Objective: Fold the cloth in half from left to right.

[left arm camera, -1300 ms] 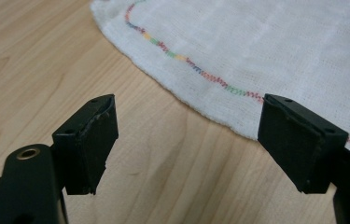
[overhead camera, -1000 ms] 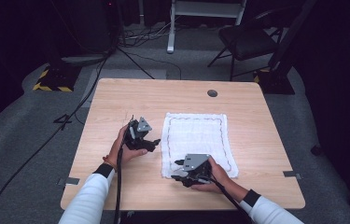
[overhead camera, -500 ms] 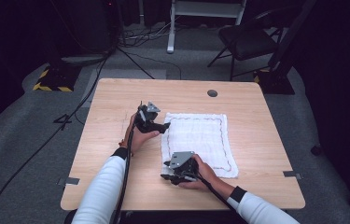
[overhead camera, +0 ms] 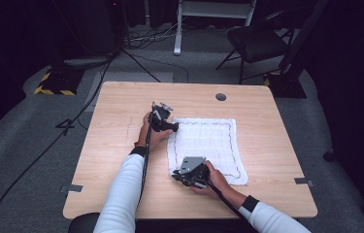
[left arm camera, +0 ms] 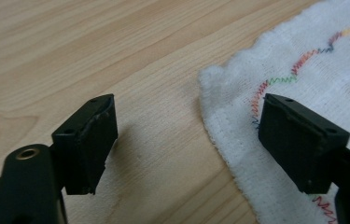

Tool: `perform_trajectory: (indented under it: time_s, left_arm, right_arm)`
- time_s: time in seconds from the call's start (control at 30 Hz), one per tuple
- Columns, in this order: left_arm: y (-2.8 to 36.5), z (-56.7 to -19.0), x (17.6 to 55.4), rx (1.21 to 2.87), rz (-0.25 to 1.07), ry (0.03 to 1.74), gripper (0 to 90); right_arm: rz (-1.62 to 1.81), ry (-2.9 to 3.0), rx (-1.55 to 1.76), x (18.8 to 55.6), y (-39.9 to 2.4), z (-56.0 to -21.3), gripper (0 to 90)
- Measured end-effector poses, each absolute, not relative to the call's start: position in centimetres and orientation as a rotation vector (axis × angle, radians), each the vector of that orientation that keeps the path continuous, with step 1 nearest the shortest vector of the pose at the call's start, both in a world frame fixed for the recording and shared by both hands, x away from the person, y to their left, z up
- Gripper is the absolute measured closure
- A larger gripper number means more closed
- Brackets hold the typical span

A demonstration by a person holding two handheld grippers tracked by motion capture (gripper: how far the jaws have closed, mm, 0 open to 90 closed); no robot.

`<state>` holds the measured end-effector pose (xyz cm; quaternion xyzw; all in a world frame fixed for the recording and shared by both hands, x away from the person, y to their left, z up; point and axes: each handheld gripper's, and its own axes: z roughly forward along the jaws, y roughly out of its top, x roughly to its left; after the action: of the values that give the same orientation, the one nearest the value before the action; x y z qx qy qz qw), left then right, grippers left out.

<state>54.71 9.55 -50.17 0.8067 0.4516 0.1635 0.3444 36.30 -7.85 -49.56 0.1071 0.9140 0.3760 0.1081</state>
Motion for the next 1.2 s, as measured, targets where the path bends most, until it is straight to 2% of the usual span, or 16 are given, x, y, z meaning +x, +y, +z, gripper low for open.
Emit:
perform_trajectory:
  time_s: [0.03,0.1,0.33,0.43,0.93,1.2]
  left_arm:
    - [9.6,-50.2,54.7,2.094,0.424,1.162,23.5]
    - [9.7,-50.1,54.5,2.114,0.407,1.111,31.1]
    - [10.5,-49.6,54.4,2.175,0.305,0.994,72.9]
    - [11.3,-49.6,54.2,2.174,0.268,0.984,83.7]
    - [16.3,-47.8,52.3,2.179,0.305,1.009,86.4]
    - [16.0,-46.0,51.9,2.14,0.342,0.988,86.5]
  right_arm:
    - [1.111,2.689,0.321,36.3,-7.9,-49.6,82.7]
    - [1.106,2.688,0.309,36.2,-7.9,-49.5,83.2]
    - [1.097,2.677,0.279,35.8,-7.5,-49.3,84.0]
    - [1.103,2.673,0.268,35.7,-7.0,-49.1,84.2]
    - [1.136,2.64,0.221,34.7,-4.8,-47.9,84.6]
    - [1.176,2.595,0.235,34.5,-5.2,-46.4,84.7]
